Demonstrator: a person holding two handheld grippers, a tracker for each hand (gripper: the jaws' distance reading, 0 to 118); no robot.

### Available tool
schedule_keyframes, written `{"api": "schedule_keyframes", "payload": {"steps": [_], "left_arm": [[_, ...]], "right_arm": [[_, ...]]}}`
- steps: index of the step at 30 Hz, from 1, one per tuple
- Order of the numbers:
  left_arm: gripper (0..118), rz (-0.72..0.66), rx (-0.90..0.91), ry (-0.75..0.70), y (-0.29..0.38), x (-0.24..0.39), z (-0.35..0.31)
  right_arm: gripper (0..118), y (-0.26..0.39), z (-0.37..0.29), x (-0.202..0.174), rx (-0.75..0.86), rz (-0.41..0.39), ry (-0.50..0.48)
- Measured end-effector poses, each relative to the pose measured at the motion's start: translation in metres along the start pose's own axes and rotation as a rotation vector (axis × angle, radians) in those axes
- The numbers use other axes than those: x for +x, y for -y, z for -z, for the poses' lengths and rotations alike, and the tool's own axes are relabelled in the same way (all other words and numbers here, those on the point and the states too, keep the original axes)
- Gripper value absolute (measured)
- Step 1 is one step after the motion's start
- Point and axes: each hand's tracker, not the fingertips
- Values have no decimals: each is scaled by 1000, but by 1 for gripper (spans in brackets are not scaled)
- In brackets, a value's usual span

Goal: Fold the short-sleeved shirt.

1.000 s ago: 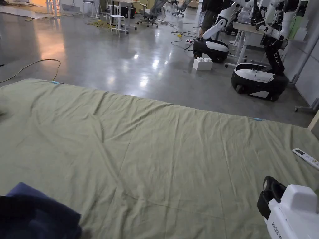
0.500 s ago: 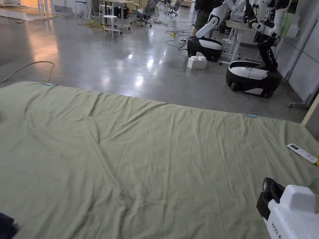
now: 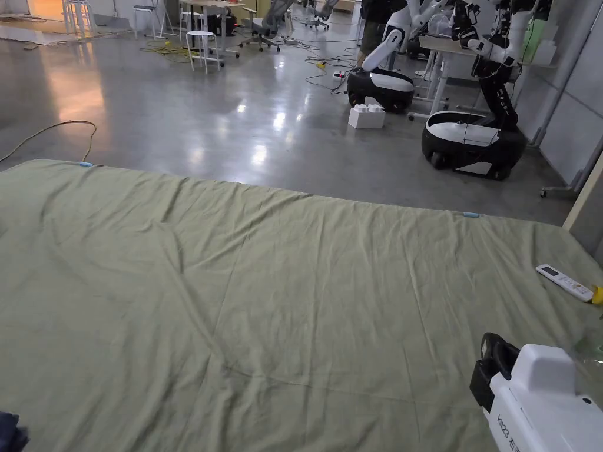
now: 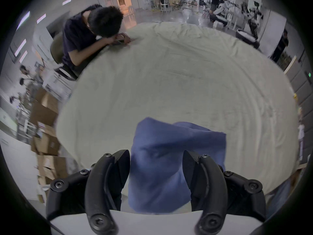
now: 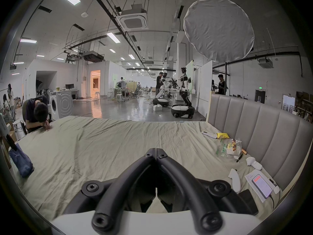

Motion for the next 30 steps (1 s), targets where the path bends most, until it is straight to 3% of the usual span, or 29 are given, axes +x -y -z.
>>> {"api": "schedule_keyframes", "payload": {"steps": [9,22,30], "left_arm": [[66,140,229,-138,27,83,-10],[64,120,592,271,87,291,-25],[61,73,916,243,77,356,-81]], "right_arm": [[0,9,2,-3,-17,9,-26],[0,19,8,-13,-21,11,-46],[0,16,9,-16,14,15,-34]]}}
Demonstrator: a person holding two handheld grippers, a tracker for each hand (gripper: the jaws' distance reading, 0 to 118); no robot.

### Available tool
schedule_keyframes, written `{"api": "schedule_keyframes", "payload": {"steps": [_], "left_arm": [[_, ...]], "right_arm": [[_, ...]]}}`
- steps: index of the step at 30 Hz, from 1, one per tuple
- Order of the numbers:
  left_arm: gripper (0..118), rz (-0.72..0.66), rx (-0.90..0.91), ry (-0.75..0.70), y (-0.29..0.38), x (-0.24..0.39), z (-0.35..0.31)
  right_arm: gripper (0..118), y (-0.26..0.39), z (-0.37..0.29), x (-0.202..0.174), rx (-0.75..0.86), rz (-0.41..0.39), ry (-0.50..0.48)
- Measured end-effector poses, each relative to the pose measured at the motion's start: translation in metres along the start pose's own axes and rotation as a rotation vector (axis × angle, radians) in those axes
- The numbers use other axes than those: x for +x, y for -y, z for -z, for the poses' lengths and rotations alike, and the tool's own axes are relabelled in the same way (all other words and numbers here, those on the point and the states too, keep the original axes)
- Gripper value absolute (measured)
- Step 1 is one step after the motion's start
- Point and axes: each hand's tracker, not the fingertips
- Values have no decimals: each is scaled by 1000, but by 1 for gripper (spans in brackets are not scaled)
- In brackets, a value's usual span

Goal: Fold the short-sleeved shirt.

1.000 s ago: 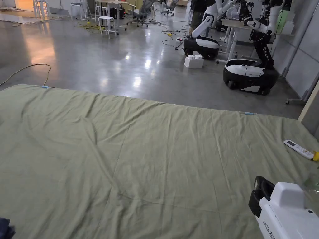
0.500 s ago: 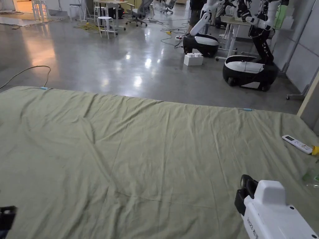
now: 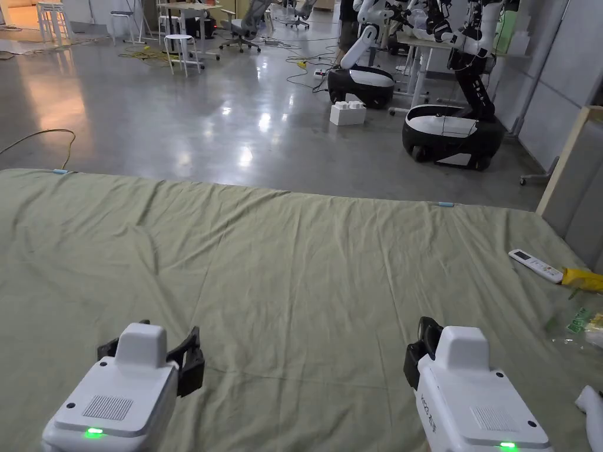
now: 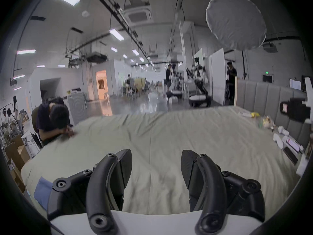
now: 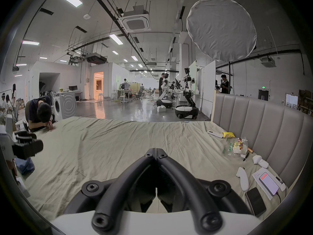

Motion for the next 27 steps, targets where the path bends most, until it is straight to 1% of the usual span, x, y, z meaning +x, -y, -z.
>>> {"api": "schedule_keyframes", "payload": {"steps": [1,2,4,5,6,7,8,9,10,11,13,17,21,27], "left_arm": [[59,-13,20,-10,-8,10,-5],[54,-24,53,-13,-13,10,-7],[34,-48,65,-13,-20,8,-8],[21,-60,66,-16,-25,13,-11],[18,-58,71,-21,-26,11,-11],[18,-63,74,-28,-27,10,-11],[15,-72,73,-36,-27,8,-11],[10,-89,76,-37,-31,10,-14],[10,-106,82,-38,-30,9,-15],[7,-113,82,-41,-30,7,-15],[6,-116,85,-42,-30,8,-17],[4,-84,93,-46,-27,9,-18],[4,-97,87,-54,-28,9,-18],[4,-92,83,-52,-26,14,-18]], "right_arm": [[0,0,0,0,4,2,2],[0,-1,-1,-1,7,4,4],[0,-1,-2,-1,14,10,6],[0,-1,-3,-2,14,13,6],[0,-1,-3,-2,16,16,7],[0,-1,-5,-3,17,20,8],[0,0,-6,-4,18,26,9],[0,0,-7,-4,18,33,8],[0,1,-8,-5,18,39,7],[0,1,-8,-6,19,40,7],[0,1,-10,-7,20,39,8],[0,0,-10,-8,33,26,13],[0,0,-10,-8,35,32,15],[0,1,-11,-10,40,4,13]]}}
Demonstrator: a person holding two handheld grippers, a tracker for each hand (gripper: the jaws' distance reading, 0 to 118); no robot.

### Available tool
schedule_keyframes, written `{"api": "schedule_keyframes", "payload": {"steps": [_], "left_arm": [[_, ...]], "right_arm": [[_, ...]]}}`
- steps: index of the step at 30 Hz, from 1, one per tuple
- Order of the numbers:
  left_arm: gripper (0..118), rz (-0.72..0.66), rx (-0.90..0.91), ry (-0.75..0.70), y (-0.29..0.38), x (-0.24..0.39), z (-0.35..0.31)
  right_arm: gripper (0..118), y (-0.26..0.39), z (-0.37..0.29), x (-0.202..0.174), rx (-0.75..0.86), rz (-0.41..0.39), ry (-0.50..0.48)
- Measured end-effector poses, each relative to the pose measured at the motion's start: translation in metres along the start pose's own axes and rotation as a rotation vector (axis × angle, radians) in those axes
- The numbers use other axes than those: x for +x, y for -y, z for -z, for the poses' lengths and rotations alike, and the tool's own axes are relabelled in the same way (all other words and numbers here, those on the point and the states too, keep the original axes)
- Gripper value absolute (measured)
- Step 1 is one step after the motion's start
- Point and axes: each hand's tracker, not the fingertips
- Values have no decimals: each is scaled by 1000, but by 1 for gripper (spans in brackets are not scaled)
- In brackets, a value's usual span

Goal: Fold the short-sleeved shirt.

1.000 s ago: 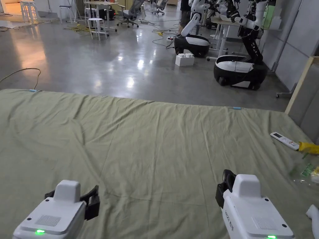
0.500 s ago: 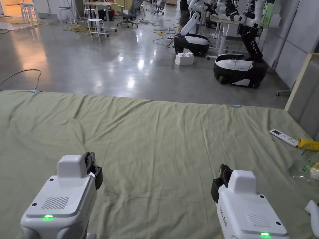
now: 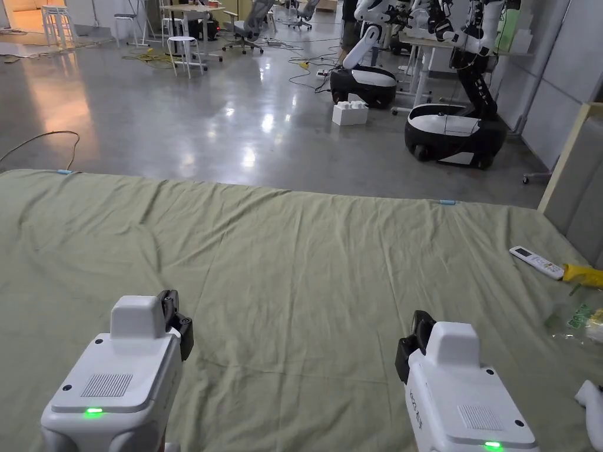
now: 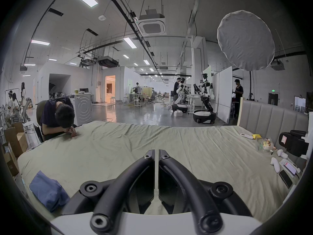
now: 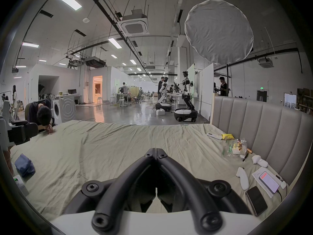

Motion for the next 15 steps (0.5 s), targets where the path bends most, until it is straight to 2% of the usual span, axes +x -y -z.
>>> {"api": "schedule_keyframes", "payload": {"steps": [15], "left_arm": [[4,25,9,10,-1,2,-3]], "right_arm": [[0,-1,0,2,4,-6,0]]}}
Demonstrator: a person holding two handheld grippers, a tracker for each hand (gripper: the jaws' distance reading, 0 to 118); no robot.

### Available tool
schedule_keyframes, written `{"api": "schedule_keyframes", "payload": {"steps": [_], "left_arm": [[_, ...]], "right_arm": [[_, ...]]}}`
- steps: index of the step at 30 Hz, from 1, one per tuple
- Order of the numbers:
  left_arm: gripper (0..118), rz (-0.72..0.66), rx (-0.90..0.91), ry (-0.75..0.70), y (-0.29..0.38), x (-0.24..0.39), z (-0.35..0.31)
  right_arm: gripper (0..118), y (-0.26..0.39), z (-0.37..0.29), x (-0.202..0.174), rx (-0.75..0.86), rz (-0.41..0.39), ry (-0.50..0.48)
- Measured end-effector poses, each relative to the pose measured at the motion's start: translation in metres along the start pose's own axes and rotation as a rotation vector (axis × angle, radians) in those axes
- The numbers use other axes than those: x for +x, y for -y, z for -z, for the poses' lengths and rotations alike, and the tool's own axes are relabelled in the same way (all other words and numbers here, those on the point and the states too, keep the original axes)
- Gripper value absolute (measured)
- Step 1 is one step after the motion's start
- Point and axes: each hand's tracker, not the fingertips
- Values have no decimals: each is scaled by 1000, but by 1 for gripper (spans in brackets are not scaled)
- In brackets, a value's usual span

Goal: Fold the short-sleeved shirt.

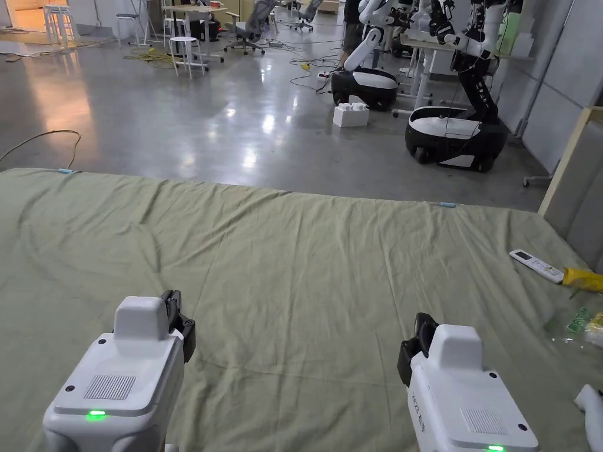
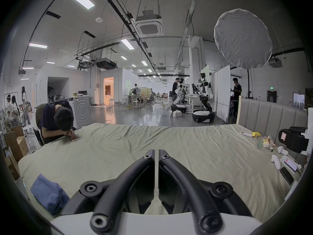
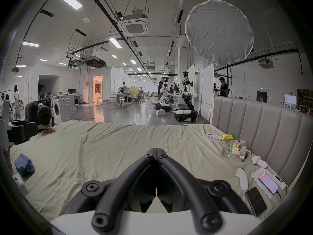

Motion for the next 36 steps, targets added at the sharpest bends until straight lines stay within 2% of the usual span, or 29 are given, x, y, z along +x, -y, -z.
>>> {"api": "schedule_keyframes", "payload": {"steps": [6,7,8,9,10,11,12,13,14,15,17,19,22,26,30,36], "left_arm": [[4,9,-4,0,0,0,-2],[5,10,-4,1,0,-1,-1],[6,13,-6,-3,1,0,-2],[16,24,-7,-11,1,1,-3],[28,35,-6,-18,2,1,-4],[41,40,-2,-23,3,0,-4],[58,42,0,-25,3,0,-4],[67,42,3,-28,4,-1,-5],[72,43,6,-35,5,-1,-5],[76,42,9,-41,6,-3,-4],[79,49,11,-52,8,-3,-5],[81,57,10,-62,9,-5,-4],[93,58,6,-65,11,-6,-5],[99,32,15,-31,9,-12,-8],[101,21,21,-21,7,-14,-9],[101,0,9,-36,5,-17,-6]], "right_arm": [[1,1,-1,-4,-1,-7,-8],[5,1,-1,-4,-2,-11,-5],[16,1,-1,-5,-2,-14,-5],[38,2,-1,-5,-6,-10,-6],[52,3,-1,-5,-8,-6,-5],[61,4,-1,-5,-11,-4,-2],[64,5,-1,-5,-15,3,6],[65,6,-1,-6,-10,-1,12],[69,6,-2,-6,-6,-9,17],[79,6,-2,-7,-5,-15,20],[93,6,-3,-7,-6,-14,23],[97,4,-4,-6,-6,-1,23],[105,2,-5,-5,12,12,14],[117,-3,-4,-5,13,26,10],[118,-3,-4,-5,45,27,-19],[118,-2,0,-10,24,27,9]]}}
